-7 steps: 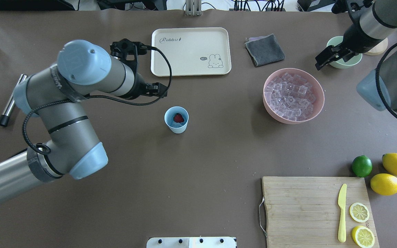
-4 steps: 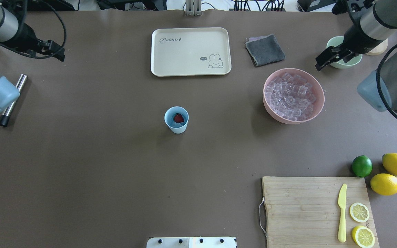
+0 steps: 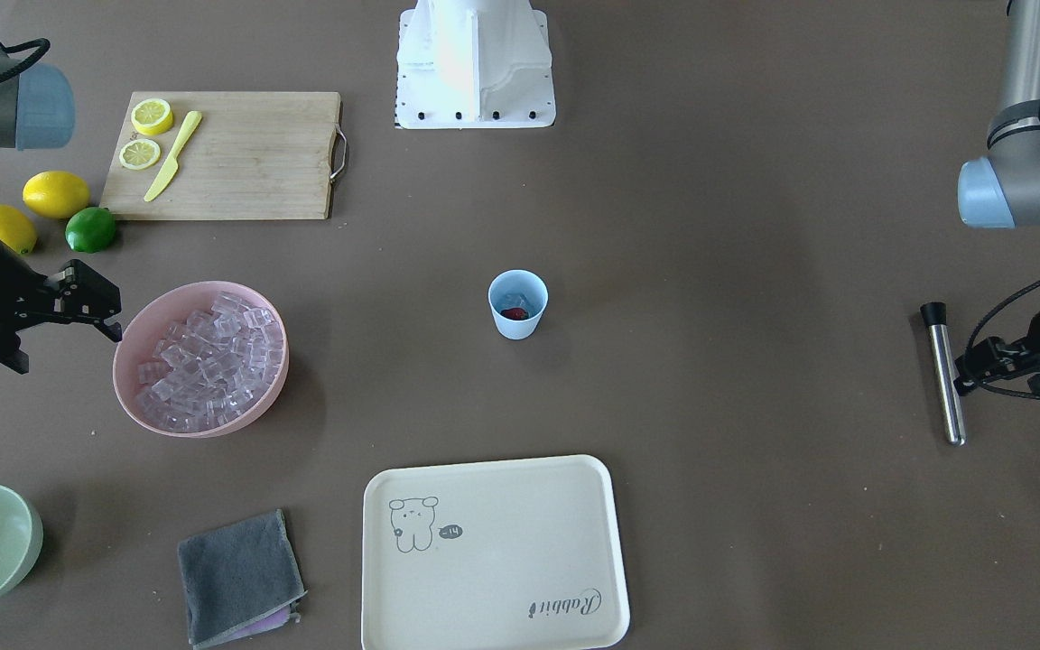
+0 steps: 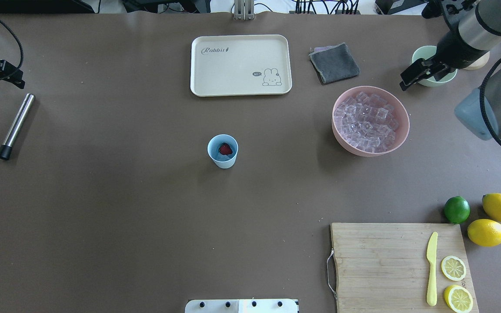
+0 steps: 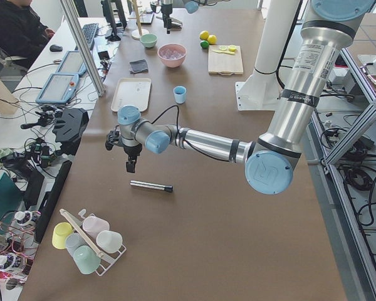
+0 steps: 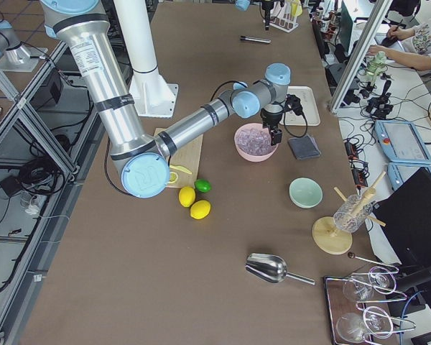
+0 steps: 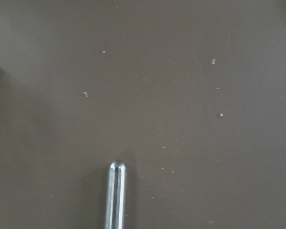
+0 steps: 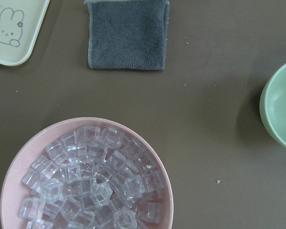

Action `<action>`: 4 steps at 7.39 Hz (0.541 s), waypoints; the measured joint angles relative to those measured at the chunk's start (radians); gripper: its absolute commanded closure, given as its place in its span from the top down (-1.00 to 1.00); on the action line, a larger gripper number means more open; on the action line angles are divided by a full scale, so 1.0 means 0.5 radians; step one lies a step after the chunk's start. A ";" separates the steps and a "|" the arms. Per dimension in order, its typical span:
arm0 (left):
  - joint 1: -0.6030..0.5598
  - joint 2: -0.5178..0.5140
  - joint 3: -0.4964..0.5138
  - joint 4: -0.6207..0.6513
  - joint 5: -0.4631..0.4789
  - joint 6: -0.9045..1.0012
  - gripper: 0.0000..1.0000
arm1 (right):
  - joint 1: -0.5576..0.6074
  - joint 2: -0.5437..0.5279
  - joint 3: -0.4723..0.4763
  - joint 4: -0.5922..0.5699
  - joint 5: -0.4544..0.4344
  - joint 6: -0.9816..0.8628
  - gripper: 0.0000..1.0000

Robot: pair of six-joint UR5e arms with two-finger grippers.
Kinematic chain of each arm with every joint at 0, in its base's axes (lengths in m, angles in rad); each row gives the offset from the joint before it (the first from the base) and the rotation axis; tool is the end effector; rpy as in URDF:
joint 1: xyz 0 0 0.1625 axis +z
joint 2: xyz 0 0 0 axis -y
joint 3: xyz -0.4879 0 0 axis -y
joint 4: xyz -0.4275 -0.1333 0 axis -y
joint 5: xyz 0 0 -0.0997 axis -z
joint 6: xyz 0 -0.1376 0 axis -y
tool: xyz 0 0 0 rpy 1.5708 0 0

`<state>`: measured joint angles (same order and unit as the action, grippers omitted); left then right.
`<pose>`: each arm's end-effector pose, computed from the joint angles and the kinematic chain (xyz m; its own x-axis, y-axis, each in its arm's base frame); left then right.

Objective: Mash ice and strawberries in cup
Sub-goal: 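Move the left gripper back to the metal pestle rod, then grasp the metal pestle rod upright with the left gripper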

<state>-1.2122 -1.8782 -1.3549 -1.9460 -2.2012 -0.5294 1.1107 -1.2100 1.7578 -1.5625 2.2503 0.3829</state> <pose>0.2012 -0.6854 0.6429 0.7308 0.0367 -0.6816 0.0645 0.9904 0.1225 -0.2593 -0.6286 0.4346 0.6508 -0.3118 0.6923 0.1444 0.9460 0.2902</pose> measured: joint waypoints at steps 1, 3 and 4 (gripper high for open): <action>0.003 -0.015 0.113 -0.091 0.038 -0.006 0.95 | 0.100 -0.074 -0.004 0.000 0.053 -0.110 0.98; 0.015 -0.031 0.238 -0.198 0.115 -0.012 0.95 | 0.342 -0.313 -0.019 0.002 0.129 -0.562 0.98; 0.026 -0.029 0.262 -0.225 0.129 -0.015 0.95 | 0.437 -0.435 -0.019 0.017 0.140 -0.753 0.98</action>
<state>-1.1993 -1.8926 -1.2241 -2.0587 -2.1368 -0.5370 1.3291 -1.4273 1.7482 -1.5542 2.3201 0.0065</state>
